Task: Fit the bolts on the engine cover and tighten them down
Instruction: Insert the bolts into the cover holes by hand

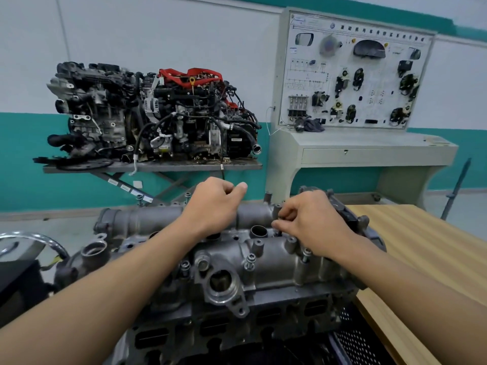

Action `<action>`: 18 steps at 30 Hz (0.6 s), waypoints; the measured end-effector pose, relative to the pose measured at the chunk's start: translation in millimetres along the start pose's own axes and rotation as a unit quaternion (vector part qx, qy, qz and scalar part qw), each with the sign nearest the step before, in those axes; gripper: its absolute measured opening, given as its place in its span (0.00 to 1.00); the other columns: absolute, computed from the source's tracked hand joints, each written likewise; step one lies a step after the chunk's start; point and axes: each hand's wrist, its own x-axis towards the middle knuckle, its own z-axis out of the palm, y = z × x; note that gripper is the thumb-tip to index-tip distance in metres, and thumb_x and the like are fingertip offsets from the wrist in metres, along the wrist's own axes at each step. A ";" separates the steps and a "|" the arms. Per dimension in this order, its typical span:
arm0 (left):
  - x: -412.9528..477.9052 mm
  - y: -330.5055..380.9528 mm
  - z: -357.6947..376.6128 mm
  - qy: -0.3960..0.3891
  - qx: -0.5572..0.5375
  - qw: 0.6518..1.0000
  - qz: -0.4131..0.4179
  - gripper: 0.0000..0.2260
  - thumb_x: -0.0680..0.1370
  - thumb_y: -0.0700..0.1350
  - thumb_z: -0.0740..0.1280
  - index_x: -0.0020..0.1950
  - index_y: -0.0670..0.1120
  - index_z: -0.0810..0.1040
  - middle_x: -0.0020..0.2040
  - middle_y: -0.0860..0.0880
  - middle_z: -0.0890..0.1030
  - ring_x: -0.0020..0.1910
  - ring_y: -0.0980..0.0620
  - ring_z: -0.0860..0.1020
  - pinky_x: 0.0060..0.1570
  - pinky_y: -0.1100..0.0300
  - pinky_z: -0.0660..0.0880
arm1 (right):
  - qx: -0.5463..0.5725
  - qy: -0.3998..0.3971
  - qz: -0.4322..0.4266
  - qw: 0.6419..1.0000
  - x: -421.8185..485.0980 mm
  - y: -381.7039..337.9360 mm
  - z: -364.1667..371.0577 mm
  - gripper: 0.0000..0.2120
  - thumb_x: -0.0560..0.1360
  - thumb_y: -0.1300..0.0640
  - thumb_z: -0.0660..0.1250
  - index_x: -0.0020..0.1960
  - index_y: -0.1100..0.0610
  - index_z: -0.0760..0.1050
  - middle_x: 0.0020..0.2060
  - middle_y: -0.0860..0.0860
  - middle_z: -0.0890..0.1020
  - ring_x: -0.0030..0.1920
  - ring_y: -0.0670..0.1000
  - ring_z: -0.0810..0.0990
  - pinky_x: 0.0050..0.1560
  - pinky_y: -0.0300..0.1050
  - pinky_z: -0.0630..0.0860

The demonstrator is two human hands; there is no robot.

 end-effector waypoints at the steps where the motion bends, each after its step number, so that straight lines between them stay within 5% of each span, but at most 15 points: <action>1: -0.2 -0.5 -0.1 0.001 0.001 1.000 0.000 0.27 0.82 0.53 0.62 0.32 0.33 0.69 0.26 0.46 0.65 0.25 0.51 0.62 0.31 0.55 0.63 | -0.003 -0.002 0.004 1.000 0.5 0.3 -0.2 0.06 0.70 0.53 0.78 0.38 0.55 0.85 0.31 0.48 0.83 0.32 0.45 0.80 0.40 0.47 0.80; 8: -0.3 -1.8 1.4 0.002 -0.003 1.000 -0.002 0.27 0.82 0.53 0.62 0.32 0.34 0.69 0.25 0.48 0.65 0.25 0.52 0.62 0.30 0.56 0.63 | -0.012 -0.012 0.006 1.000 0.2 -0.3 -0.5 0.08 0.70 0.53 0.78 0.38 0.56 0.84 0.30 0.49 0.83 0.31 0.46 0.80 0.37 0.47 0.81; 18: -0.5 -0.9 0.7 -0.006 -0.030 0.999 -0.009 0.24 0.83 0.52 0.63 0.29 0.43 0.68 0.21 0.53 0.64 0.21 0.56 0.61 0.24 0.64 0.60 | -0.066 -0.176 0.022 0.982 3.3 -8.2 -13.0 0.09 0.79 0.58 0.68 0.44 0.57 0.86 0.38 0.53 0.85 0.38 0.51 0.82 0.43 0.47 0.81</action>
